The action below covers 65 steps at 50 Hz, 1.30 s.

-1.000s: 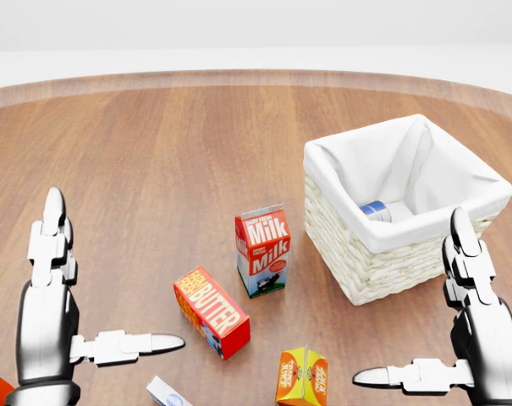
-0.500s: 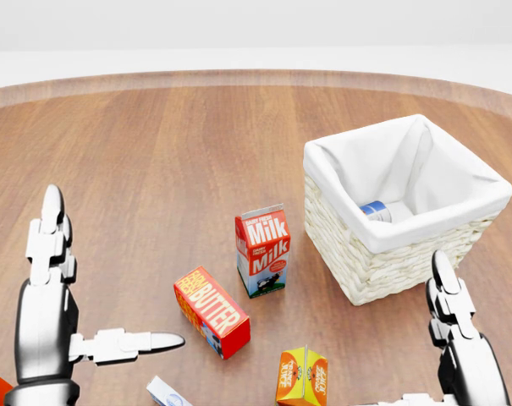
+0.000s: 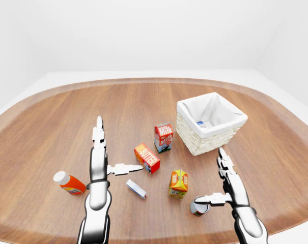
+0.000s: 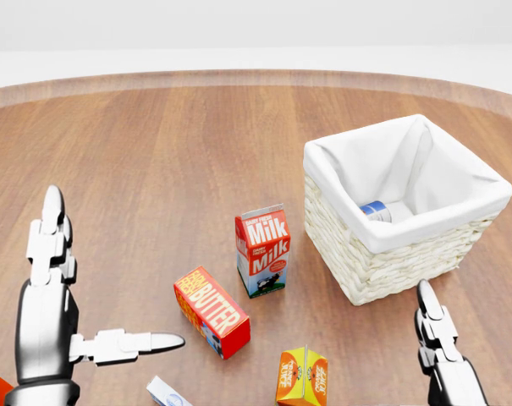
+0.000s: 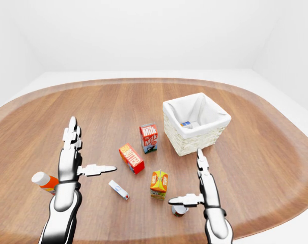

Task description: Pick up the alphabet soup and the tomato sauce, and put them in the basket.

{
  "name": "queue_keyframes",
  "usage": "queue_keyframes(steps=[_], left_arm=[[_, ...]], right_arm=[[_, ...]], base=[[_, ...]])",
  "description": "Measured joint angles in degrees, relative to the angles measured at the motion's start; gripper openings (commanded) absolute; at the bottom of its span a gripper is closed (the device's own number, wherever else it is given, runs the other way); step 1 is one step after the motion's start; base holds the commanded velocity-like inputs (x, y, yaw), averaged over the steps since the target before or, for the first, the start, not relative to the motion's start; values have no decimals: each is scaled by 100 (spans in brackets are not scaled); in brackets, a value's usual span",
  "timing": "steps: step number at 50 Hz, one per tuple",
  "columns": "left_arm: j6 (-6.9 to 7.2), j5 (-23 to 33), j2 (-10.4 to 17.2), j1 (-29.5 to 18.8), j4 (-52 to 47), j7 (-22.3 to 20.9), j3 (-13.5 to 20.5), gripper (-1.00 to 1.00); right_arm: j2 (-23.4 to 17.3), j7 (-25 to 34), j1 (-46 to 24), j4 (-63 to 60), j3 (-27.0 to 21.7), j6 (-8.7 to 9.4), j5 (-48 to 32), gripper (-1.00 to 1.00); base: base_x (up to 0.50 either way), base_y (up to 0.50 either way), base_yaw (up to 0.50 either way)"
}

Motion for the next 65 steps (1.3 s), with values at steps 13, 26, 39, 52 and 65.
queue_keyframes(steps=[13, 26, 39, 52, 65], left_arm=[[0, 13, 0, 13, 12, 3, -3, 100], [0, 26, -3, 24, -1, 5, -10, 100], [0, 20, -2, 11, 4, 5, -4, 100], [0, 3, -3, -8, -18, 0, -1, 100], [0, 7, -3, -1, -26, 3, -9, 100]], right_arm=[[-2, -84, 121, 244, 110, 0, -166, 100], [-52, -240, 143, 640, 169, 0, -352, 100], [-50, -206, 271, 459, 234, 0, -409, 100], [-62, -282, 299, 644, 305, 0, -545, 100], [-125, -494, 261, 1109, 396, 0, -766, 100]], base=[[0, 0, 0], [0, 0, 0], [0, 0, 0], [0, 0, 0], [0, 0, 0]])
